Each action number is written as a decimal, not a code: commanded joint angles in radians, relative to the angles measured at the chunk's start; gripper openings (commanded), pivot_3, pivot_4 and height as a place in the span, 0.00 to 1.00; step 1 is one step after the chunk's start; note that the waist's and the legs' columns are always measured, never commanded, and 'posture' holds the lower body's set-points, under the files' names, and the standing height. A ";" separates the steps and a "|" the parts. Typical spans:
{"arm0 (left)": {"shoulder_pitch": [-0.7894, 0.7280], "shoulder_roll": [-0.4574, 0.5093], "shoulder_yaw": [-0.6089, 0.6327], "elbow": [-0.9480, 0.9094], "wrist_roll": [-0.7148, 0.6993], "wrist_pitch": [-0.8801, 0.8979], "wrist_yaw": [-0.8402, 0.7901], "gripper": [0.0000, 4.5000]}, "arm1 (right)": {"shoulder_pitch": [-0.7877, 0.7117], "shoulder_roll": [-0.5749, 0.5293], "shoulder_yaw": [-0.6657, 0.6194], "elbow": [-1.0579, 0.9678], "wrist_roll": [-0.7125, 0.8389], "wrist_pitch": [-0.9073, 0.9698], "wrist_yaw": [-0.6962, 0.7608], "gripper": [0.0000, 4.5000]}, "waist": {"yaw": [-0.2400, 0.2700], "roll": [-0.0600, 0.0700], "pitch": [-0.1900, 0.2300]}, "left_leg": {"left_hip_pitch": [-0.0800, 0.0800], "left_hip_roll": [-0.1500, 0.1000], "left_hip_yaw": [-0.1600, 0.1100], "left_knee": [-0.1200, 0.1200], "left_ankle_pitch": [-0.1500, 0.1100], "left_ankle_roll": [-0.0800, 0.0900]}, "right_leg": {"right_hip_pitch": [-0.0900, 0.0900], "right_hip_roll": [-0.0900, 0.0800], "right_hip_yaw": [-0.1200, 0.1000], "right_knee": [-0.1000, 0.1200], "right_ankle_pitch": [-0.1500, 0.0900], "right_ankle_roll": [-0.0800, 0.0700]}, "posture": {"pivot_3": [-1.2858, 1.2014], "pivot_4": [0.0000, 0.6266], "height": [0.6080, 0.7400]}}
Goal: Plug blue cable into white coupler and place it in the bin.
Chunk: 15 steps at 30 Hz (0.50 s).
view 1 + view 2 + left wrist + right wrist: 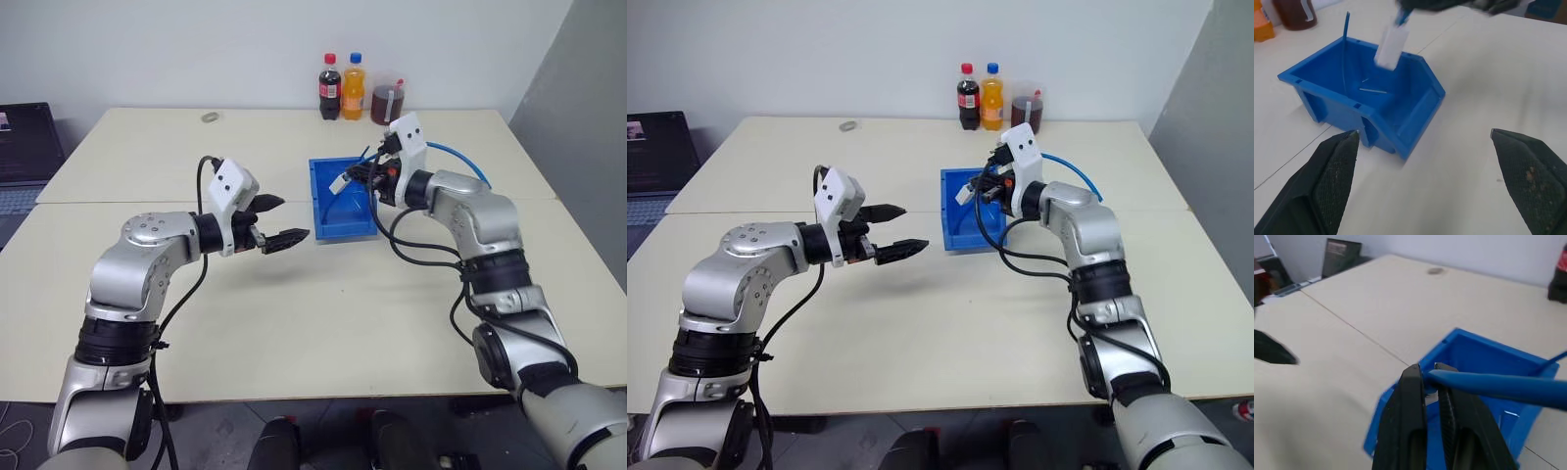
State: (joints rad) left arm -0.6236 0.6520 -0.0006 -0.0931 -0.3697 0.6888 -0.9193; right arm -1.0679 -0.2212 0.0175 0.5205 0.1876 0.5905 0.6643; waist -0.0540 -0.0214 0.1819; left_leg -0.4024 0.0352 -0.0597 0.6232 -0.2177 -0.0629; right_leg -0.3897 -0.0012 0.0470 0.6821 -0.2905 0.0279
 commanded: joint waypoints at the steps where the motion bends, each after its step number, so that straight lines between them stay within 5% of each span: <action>1: -0.018 0.020 -0.018 0.008 0.023 -0.037 -0.009 1.00 | -0.101 -0.024 0.052 0.189 -0.065 -0.123 0.057 0.26 | -0.003 0.000 0.001 | 0.000 0.000 0.001 0.000 0.000 0.000 | 0.000 0.000 0.001 0.000 0.000 0.000 | 0.52 0.24 1.00; 6: -0.002 0.042 -0.021 0.016 0.039 -0.073 -0.019 1.00 | -0.141 -0.115 0.157 0.279 -0.156 -0.212 0.213 0.51 | -0.003 0.000 0.001 | -0.012 0.000 0.002 0.000 0.000 0.000 | -0.012 -0.002 0.000 0.000 0.000 -0.001 | 0.52 0.24 1.00; 15: 0.049 0.083 0.010 0.050 0.071 -0.140 0.003 1.00 | -0.037 -0.366 0.263 0.061 -0.212 -0.236 0.541 0.99 | 0.004 0.001 0.002 | -0.019 -0.004 0.002 0.002 0.000 0.000 | -0.017 -0.006 -0.002 0.001 0.000 -0.001 | 0.52 0.24 1.00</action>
State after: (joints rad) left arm -0.5804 0.7174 -0.0282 -0.0352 -0.3082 0.5913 -0.9233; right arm -1.1185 -0.5619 0.2809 0.6583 -0.0297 0.3523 1.1551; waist -0.0502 -0.0200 0.1840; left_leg -0.4212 0.0309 -0.0577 0.6252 -0.2176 -0.0631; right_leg -0.4065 -0.0074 0.0448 0.6828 -0.2906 0.0272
